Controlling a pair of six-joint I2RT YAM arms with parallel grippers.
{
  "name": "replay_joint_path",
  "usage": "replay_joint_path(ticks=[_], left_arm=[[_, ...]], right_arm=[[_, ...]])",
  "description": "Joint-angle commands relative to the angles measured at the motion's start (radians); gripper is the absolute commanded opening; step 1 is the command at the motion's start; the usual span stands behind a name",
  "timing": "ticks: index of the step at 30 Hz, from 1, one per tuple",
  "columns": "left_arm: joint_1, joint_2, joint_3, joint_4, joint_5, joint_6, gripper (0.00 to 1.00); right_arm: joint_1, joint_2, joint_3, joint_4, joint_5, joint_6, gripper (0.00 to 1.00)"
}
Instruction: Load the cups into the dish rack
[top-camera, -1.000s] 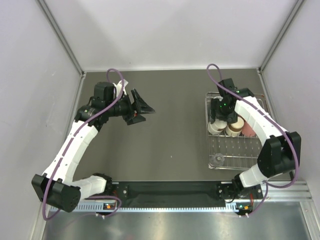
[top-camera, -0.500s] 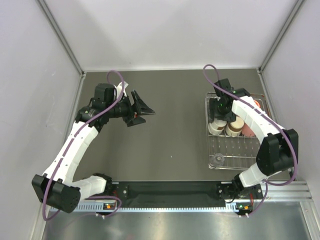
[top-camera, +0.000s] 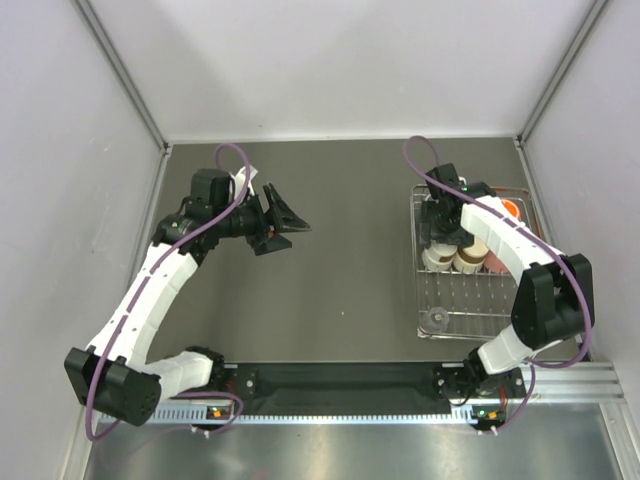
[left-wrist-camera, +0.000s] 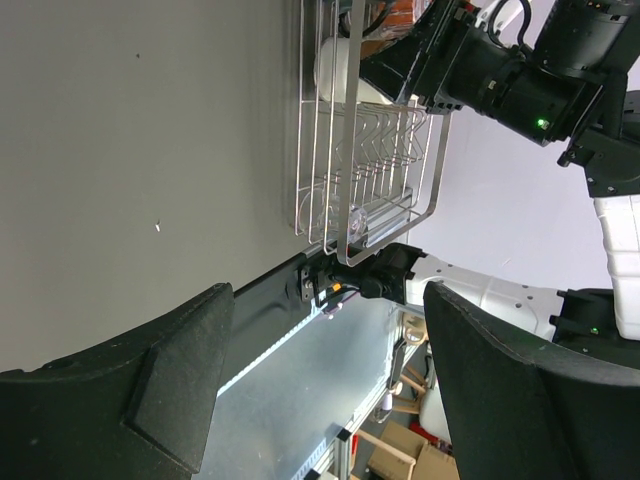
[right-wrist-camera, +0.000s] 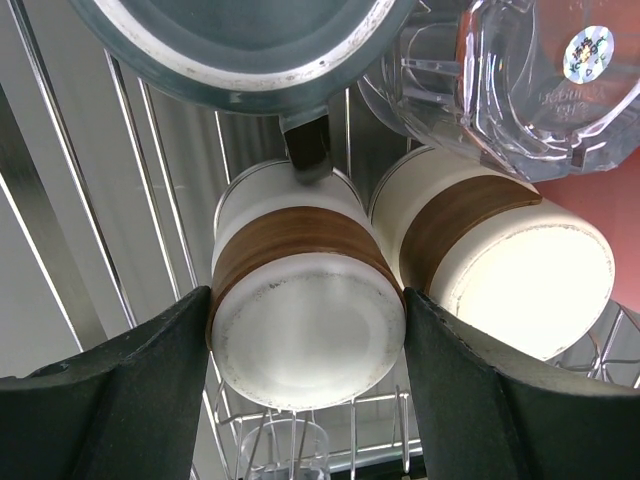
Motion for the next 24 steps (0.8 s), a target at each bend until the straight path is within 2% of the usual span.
replay_joint_path(ticks=[1,2,3,5,6,8,12,14,15,18,24], left_arm=[[0.004,-0.027,-0.005,0.044,0.015,0.001,0.81],[0.004,-0.027,-0.005,0.044,0.014,0.001,0.81],[0.004,-0.027,-0.005,0.045,0.012,0.001,0.81],[0.004,-0.021,-0.007,0.050,0.015,0.001,0.81],[0.004,-0.021,-0.009,0.050,0.015,0.001,0.81],[0.004,-0.016,-0.009,0.051,0.020,0.001,0.81],[0.004,-0.008,-0.007,0.059,0.024,0.001,0.81],[0.004,-0.004,-0.007,0.064,0.029,-0.001,0.82],[0.004,-0.004,-0.007,0.067,0.032,-0.002,0.82],[0.004,0.009,-0.007,0.081,0.047,-0.012,0.82],[0.002,0.009,-0.005,0.082,0.061,-0.016,0.84]], right_arm=[[0.009,0.000,-0.006,0.043,0.023,0.008,0.15],[0.011,-0.003,-0.009,0.045,0.020,0.008,0.21],[0.011,-0.005,-0.011,0.046,0.018,0.008,0.36],[0.009,-0.016,-0.018,0.048,0.011,0.008,0.46],[0.011,-0.020,-0.023,0.049,0.006,0.008,0.54],[0.014,-0.033,-0.023,0.048,-0.003,0.010,0.60],[0.024,-0.060,-0.009,0.037,-0.022,0.002,0.80],[0.032,-0.079,0.012,0.020,-0.025,0.004,0.85],[0.034,-0.083,0.020,0.014,-0.028,0.005,0.91],[0.038,-0.103,0.072,-0.022,-0.029,0.004,0.98],[0.060,-0.183,0.141,-0.081,-0.051,0.004,1.00]])
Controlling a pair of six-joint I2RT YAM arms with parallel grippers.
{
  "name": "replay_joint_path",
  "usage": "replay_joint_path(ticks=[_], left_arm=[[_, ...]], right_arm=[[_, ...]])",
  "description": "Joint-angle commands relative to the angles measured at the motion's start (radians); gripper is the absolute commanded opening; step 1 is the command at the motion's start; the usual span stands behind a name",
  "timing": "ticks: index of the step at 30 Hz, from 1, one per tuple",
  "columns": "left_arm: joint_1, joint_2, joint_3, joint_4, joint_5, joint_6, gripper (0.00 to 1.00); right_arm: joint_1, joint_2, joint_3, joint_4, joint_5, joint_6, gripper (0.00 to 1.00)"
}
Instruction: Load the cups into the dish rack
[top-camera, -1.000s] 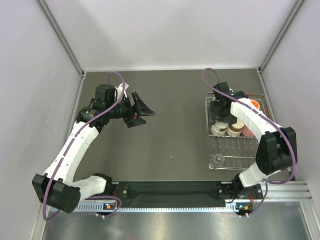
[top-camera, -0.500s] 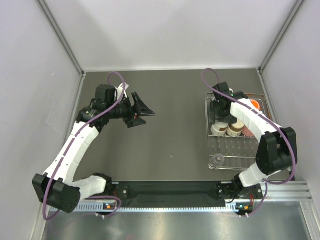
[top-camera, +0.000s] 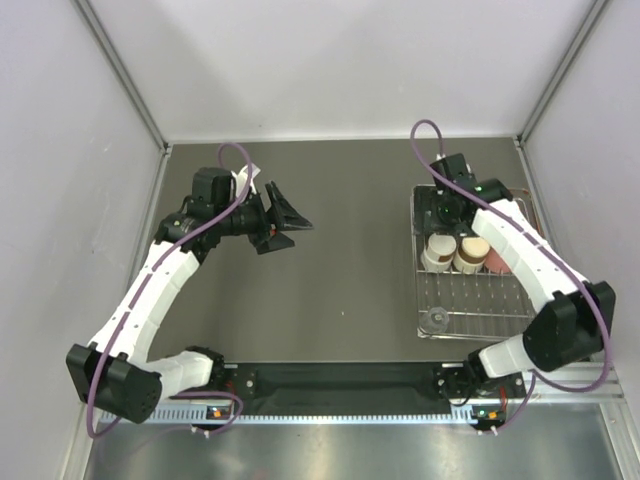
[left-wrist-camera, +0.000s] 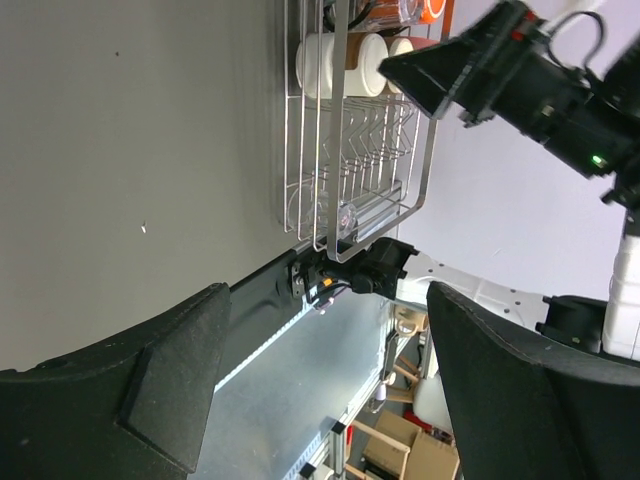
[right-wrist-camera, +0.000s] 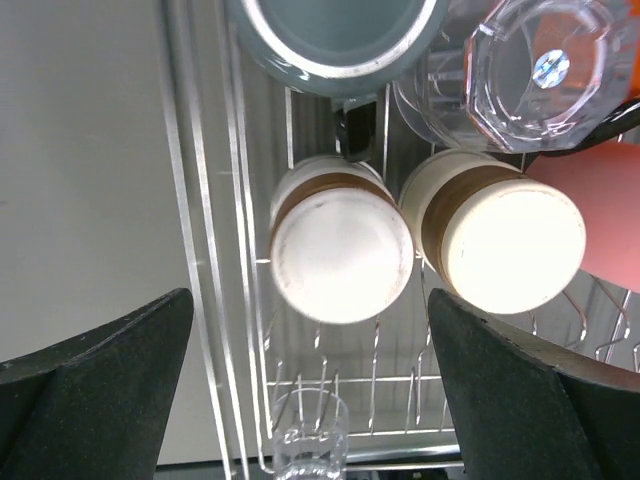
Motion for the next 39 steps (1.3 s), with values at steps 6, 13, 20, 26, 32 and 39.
replay_joint_path(ticks=[6,13,20,26,32,39], left_arm=[[-0.004,-0.057,-0.041,0.058,0.024,-0.027,0.86],[-0.013,-0.173,-0.146,0.147,0.038,-0.101,0.86],[-0.014,-0.340,-0.306,0.279,0.034,-0.153,0.87],[-0.014,-0.550,-0.444,0.547,0.100,-0.193,0.91],[-0.014,-0.783,-0.682,0.962,0.136,-0.455,0.95],[-0.014,-1.008,-1.045,1.677,0.066,-0.951,0.98]], right_arm=[[0.059,-0.239,0.079,-0.044,-0.051,0.017,1.00],[0.086,-0.419,-0.025,-0.017,-0.133,0.089,1.00],[0.091,-0.689,-0.239,0.129,-0.235,0.199,1.00],[0.091,-0.977,-0.394,0.261,-0.246,0.309,1.00],[0.091,-1.200,-0.570,0.278,-0.269,0.392,1.00],[0.091,-1.497,-0.700,0.397,-0.451,0.397,1.00]])
